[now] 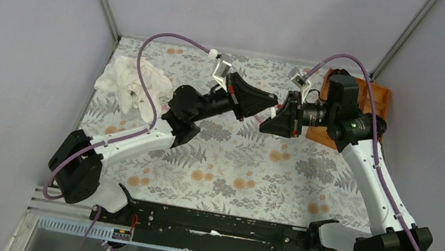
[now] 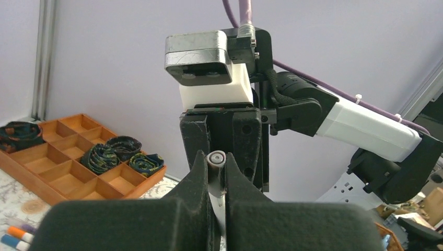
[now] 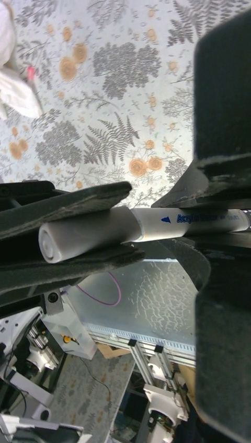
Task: Insert the pens into the pen caps
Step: Press the pen cap onto the pen.
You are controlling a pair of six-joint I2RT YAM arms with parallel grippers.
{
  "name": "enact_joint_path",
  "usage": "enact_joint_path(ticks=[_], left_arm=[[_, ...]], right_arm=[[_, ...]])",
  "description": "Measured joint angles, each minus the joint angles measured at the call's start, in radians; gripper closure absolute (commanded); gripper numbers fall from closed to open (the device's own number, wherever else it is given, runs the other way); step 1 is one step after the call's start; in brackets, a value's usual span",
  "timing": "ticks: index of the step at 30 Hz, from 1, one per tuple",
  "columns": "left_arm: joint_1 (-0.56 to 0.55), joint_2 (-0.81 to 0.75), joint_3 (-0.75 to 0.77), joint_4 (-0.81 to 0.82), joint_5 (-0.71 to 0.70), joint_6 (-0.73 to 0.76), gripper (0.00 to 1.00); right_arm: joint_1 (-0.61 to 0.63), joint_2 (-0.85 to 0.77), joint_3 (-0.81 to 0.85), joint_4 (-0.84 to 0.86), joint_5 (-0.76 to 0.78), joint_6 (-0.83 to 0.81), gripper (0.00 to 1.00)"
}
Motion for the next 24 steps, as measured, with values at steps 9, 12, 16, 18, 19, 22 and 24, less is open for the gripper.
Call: enact_joint_path(ticks=[9,12,16,18,19,22,24], left_arm=[[-0.024,0.043,0.047,-0.103,-0.053,0.015,1.0],[-0.04,0.015,0.029,-0.12,-0.077,0.051,1.0],[-0.046,-0.032,-0.018,-0.106,-0.09,0.076,1.0],[-0.048,-0.052,-0.036,-0.11,-0.077,0.087,1.0],[-0.05,-0.058,-0.04,-0.112,-0.071,0.095,1.0],[-0.051,-0.073,-0.047,-0.122,-0.035,0.111,1.0],[-0.051,-0.072,-0.05,-0.107,-0.023,0.108,1.0]], right_arm=[[-0.014,0.0,0.0,-0.091,0.108,-0.023,1.0],[-0.017,-0.002,-0.006,-0.056,0.063,0.031,1.0],[-0.027,-0.003,-0.076,0.16,-0.082,0.195,1.0],[-0.03,-0.003,-0.119,0.293,-0.15,0.279,1.0],[-0.034,-0.003,-0.129,0.33,-0.177,0.297,1.0],[-0.041,-0.005,-0.096,0.238,-0.19,0.189,1.0],[-0.035,-0.011,-0.045,0.098,-0.137,0.067,1.0]])
